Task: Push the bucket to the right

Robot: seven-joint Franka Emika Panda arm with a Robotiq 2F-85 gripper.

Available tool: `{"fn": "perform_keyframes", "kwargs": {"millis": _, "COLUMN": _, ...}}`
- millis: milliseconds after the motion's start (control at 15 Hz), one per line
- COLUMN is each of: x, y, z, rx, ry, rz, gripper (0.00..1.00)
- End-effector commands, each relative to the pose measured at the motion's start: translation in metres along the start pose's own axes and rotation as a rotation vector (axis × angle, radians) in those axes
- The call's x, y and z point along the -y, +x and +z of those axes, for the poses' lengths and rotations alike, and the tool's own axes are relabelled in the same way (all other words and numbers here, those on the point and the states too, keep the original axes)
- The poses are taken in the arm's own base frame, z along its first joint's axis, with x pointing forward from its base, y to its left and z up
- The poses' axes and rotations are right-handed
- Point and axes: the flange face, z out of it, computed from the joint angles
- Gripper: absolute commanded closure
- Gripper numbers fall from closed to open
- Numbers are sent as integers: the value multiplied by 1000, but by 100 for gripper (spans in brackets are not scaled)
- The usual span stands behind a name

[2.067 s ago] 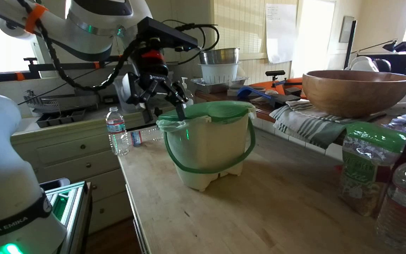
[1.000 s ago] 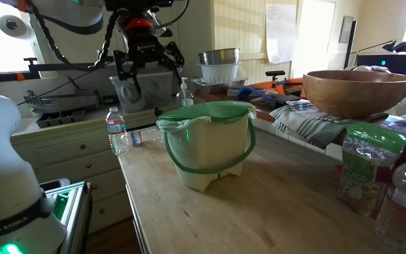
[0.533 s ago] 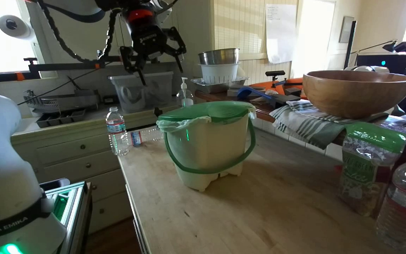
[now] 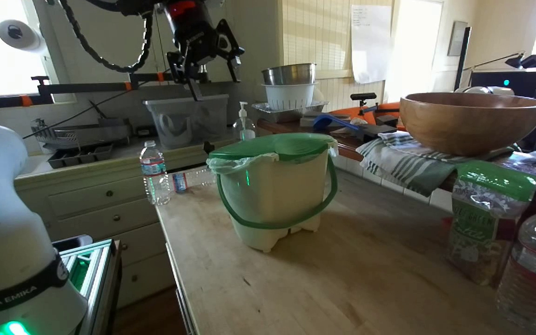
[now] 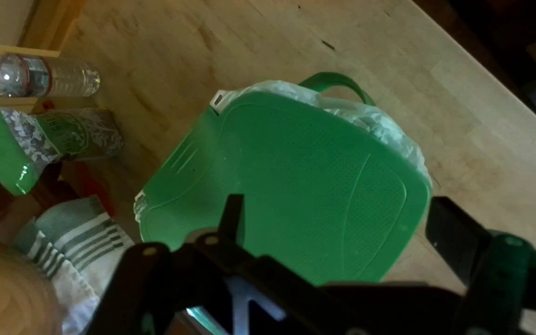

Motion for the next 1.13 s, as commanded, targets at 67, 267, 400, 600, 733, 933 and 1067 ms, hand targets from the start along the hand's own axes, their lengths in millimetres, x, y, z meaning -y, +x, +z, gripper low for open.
{"fn": "perform_keyframes", "kwargs": {"millis": 67, "x": -3, "y": -6, "z": -4, "rx": -66, "ry": 39, "rz": 236, "gripper": 0}}
{"fn": "perform_keyframes", "kwargs": {"millis": 267, "x": -7, "y": -13, "z": -6, "rx": -102, "ry": 34, "rz": 341, "gripper": 0}}
{"fn": "perform_keyframes", "kwargs": {"millis": 400, "x": -10, "y": -17, "z": -9, "rx": -124, "ry": 16, "rz": 377, "gripper": 0}}
{"fn": "perform_keyframes", "kwargs": {"millis": 600, "x": -13, "y": -23, "z": -13, "rx": -153, "ry": -2, "rz": 424, "gripper": 0}}
{"fn": "perform_keyframes", "kwargs": {"millis": 733, "x": -17, "y": -19, "z": -16, "rx": -127, "ry": -5, "rz": 398, "gripper": 0}}
{"fn": "perform_keyframes", "kwargs": {"millis": 933, "x": -17, "y": -21, "z": -18, "rx": -138, "ry": -12, "rz": 412, "gripper": 0}}
{"fn": "perform_keyframes", "kwargs": {"millis": 1067, "x": -17, "y": -21, "z": -18, "rx": -139, "ry": -12, "rz": 414, "gripper": 0}}
